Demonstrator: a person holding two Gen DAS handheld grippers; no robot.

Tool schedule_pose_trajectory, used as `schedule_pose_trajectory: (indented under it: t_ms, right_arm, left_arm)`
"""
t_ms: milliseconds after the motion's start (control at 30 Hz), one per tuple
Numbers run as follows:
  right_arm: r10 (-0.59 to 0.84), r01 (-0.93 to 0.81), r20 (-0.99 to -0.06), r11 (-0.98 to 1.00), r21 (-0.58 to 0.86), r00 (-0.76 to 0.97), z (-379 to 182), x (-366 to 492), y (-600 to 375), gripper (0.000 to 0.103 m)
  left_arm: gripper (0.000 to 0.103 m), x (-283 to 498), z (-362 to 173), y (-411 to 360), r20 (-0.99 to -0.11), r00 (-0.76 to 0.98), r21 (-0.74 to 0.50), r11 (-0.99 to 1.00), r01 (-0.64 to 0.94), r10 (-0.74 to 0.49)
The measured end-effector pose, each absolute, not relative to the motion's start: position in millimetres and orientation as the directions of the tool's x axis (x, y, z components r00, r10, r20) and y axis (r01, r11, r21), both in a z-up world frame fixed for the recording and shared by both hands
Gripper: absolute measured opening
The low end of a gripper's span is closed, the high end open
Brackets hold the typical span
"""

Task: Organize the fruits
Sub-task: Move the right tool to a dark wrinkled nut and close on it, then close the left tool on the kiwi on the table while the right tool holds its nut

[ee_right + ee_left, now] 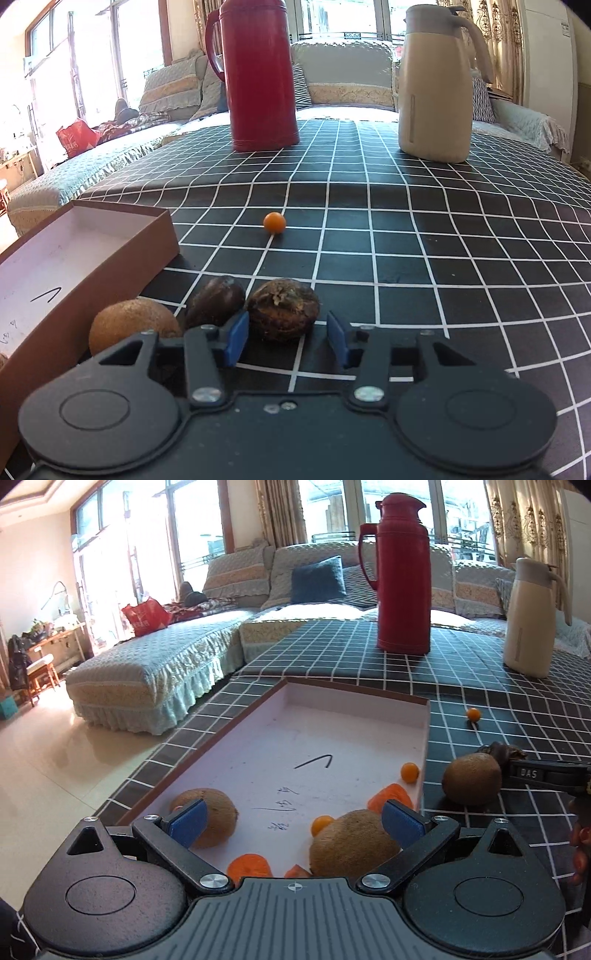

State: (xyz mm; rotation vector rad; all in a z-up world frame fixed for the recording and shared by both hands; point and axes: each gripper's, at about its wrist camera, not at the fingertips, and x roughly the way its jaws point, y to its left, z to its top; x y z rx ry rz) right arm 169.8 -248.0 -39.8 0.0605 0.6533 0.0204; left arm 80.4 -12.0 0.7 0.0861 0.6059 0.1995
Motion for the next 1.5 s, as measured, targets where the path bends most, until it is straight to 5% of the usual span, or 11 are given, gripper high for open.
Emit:
schedule_pose_trajectory:
  t_ms: [567,800,1100,1367,1500]
  right_arm:
    - [-0.123,0.173,-0.610,0.985,0.023,0.783,-38,158,-271,0.040]
    - [-0.180,0.242,-0.612,0.970,0.019,0.770,-37,138,-303,0.040]
    - [-0.208,0.301,-0.616,0.952,0.050,0.760,-35,116,-331,0.040]
    - [-0.191,0.299,-0.618,0.952,0.074,0.763,-36,110,-338,0.040]
    - [-0.185,0.299,-0.618,0.950,0.085,0.764,-36,111,-339,0.040]
  left_arm:
    - [0.101,82,3,-39,-0.549,0.819,0.174,0.981,-0.082,0.166]
    - [0.101,76,10,-79,-0.493,0.870,0.168,0.979,0.115,-0.017]
    - [0.101,110,7,-109,-0.542,0.802,0.036,0.946,0.321,-0.252]
    - [0.100,138,-2,-146,-0.581,0.766,0.233,0.846,0.479,-0.274]
    - [0.083,154,-3,-148,-0.624,0.730,0.231,0.826,0.514,-0.280]
